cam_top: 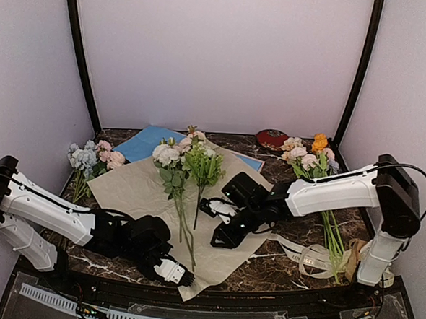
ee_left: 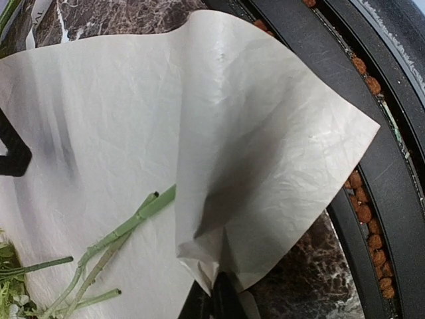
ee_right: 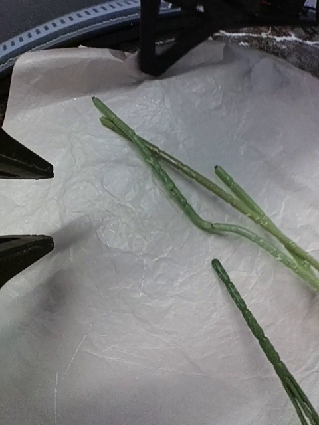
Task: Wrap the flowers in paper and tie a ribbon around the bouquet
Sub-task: Pick up the bottom corner of the flattened wrapping paper from the center of the board.
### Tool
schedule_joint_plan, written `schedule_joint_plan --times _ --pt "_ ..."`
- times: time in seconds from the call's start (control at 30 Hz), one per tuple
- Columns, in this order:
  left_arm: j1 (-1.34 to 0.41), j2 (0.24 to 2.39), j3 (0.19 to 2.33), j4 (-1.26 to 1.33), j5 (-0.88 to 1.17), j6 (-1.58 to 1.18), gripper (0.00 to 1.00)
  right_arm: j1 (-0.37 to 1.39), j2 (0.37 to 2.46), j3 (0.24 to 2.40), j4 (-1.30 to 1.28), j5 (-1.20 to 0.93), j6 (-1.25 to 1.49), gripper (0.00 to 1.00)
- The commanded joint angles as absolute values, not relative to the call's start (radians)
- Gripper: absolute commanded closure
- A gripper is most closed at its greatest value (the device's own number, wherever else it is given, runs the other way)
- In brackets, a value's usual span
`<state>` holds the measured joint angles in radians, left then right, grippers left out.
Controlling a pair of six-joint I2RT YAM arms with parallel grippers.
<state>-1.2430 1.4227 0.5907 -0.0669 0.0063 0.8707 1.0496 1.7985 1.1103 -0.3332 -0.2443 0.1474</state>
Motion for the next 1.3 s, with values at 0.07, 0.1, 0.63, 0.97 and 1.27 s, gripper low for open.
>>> schedule_joint_plan --times 0.07,0.1,0.63,0.97,1.27 --pt "-1.220 1.355 0.576 -0.044 0.065 0.824 1.00 1.053 1.603 0.943 -0.134 -0.349 0.023 0.65" --pt "-1.210 1.344 0.576 -0.039 0.082 0.807 1.00 1.057 1.557 0.903 -0.075 -0.357 -0.004 0.63" --pt "-1.088 1.291 0.591 -0.028 0.264 0.709 1.00 1.212 1.396 0.521 0.277 -0.304 -0.541 0.46" --pt "-1.064 1.296 0.594 -0.032 0.281 0.696 1.00 1.254 1.546 0.507 0.489 -0.196 -0.532 0.48" --pt "-1.058 1.271 0.590 -0.033 0.280 0.701 0.95 1.249 1.532 0.532 0.441 -0.134 -0.468 1.00"
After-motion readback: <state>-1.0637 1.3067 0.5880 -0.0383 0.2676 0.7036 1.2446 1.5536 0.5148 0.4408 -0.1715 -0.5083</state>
